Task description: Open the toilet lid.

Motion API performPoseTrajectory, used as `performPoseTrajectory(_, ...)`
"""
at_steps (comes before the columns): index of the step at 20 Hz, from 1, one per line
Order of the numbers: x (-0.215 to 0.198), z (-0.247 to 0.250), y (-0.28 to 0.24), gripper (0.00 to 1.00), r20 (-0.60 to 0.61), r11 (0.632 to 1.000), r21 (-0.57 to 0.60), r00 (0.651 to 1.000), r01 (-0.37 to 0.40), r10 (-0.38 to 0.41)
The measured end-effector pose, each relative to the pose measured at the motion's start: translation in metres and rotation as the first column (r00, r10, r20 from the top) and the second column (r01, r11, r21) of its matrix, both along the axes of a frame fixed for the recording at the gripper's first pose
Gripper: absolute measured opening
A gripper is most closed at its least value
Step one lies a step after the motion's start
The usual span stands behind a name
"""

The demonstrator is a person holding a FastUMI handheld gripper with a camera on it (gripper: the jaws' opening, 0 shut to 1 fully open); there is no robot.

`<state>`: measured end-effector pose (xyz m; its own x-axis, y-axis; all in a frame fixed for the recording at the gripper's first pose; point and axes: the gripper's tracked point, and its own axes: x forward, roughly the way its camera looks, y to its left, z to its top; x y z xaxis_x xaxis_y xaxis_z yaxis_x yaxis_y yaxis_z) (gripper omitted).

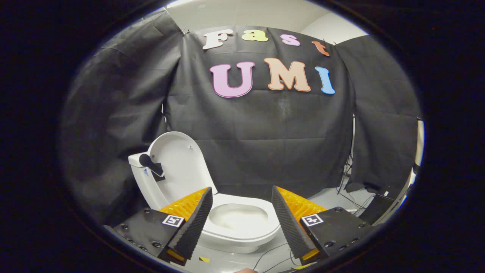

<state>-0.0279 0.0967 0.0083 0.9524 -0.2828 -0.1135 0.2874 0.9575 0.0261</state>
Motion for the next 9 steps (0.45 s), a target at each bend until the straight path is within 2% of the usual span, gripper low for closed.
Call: performPoseTrajectory(9,0.002,-0.0016,0.0007,0.97,-0.007,1.0,-0.002,1.0,0.0,0.0)
